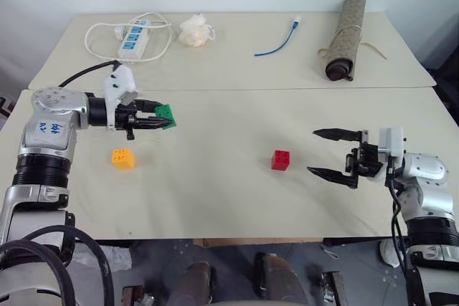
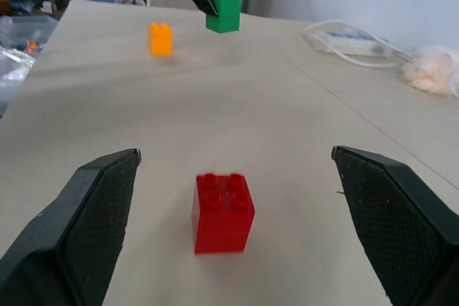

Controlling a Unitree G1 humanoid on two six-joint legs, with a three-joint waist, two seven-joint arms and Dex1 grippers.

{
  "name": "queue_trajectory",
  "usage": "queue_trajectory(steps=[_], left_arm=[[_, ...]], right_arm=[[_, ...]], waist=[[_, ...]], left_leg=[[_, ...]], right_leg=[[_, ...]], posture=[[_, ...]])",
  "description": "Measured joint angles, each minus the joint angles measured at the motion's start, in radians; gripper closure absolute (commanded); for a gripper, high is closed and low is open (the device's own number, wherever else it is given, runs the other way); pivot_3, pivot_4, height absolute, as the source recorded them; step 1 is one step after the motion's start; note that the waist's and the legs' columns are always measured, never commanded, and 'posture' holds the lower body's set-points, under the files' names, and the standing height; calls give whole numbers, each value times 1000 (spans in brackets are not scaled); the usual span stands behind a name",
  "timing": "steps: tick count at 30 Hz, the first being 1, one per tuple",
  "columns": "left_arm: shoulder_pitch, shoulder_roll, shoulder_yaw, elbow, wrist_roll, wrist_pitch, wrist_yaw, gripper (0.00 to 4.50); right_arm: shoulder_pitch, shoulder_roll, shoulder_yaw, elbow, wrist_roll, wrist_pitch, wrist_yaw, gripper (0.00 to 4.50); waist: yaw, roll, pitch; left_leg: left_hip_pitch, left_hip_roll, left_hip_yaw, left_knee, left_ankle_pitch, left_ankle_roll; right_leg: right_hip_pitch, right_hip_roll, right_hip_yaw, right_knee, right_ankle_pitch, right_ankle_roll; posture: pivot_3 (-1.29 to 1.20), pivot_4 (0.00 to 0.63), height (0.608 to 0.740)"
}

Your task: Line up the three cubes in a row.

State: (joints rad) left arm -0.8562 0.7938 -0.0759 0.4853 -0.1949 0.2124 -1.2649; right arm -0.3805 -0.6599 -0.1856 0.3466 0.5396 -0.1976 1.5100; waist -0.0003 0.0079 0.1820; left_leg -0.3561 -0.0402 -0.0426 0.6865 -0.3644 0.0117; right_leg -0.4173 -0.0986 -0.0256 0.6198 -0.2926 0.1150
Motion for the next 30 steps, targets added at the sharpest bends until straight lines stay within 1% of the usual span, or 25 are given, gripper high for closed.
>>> queue_trajectory(steps=[3, 5, 7, 9, 11, 14, 19, 25, 27, 30], left_arm=[[-16, -63, -45, -34, -3, 20, -61, 3001], [-27, -152, -106, -85, -7, 35, -99, 3001], [-39, -230, -164, -84, 6, 37, -105, 3001], [-45, -262, -205, -63, 39, 17, -102, 3001], [-58, -283, -232, -17, 80, -5, -90, 3001], [-75, -314, -256, 17, 113, -5, -77, 3001], [-80, -340, -290, 21, 169, 8, -38, 3001], [-64, -342, -293, -42, 181, 88, -4, 3001], [-58, -342, -291, -53, 183, 110, 8, 2270], [-35, -341, -291, -86, 183, 172, 20, 1443]], right_arm=[[64, -27, -31, -33, 3, 6, -10, 0], [120, -43, -59, -73, 13, 26, -18, 0], [168, -48, -68, -132, 29, 40, -23, 0], [221, -54, -82, -193, 44, 56, -30, 0], [282, -64, -97, -244, 54, 79, -37, 0], [324, -68, -97, -290, 56, 97, -42, 0], [319, -67, -97, -309, 56, 98, -59, 0], [299, -48, -83, -309, 53, 94, -65, 0], [288, -40, -73, -309, 52, 92, -67, 0], [283, -33, -57, -307, 48, 88, -70, 0]], waist=[[5, 0, 0], [17, -1, 0], [23, -1, 0], [20, -1, 1], [19, -1, 1], [20, -2, 1], [24, -2, 1], [24, -2, 1], [24, -2, 1], [24, -2, 1]], left_leg=[[0, -1, 0, 0, 1, 1], [-1, -2, 0, 2, 0, 2], [-2, -2, 0, 4, 0, 2], [-3, -1, 2, 4, 0, 2], [-2, 0, 2, 4, 1, 1], [-2, 0, 3, 7, 1, 1], [-2, -1, 3, 8, 1, 2], [-2, -1, 2, 8, 1, 2], [-2, -1, 2, 9, 1, 2], [-2, -1, 1, 9, 1, 2]], right_leg=[[0, 1, 0, 1, 0, 0], [0, 1, 0, 0, 1, 1], [0, 2, 0, 0, 1, 2], [0, 2, 1, 0, 1, 2], [0, 3, 1, 0, 1, 3], [0, 4, 2, 2, 2, 3], [1, 4, 3, 2, 2, 5], [1, 3, 3, 2, 2, 5], [1, 3, 3, 2, 2, 5], [1, 3, 4, 2, 2, 5]], posture=[[0, 150, 740], [0, 150, 740], [0, 150, 740], [0, 150, 740], [0, 150, 740], [0, 150, 740], [0, 150, 740], [0, 150, 740], [0, 150, 740], [0, 150, 740]])
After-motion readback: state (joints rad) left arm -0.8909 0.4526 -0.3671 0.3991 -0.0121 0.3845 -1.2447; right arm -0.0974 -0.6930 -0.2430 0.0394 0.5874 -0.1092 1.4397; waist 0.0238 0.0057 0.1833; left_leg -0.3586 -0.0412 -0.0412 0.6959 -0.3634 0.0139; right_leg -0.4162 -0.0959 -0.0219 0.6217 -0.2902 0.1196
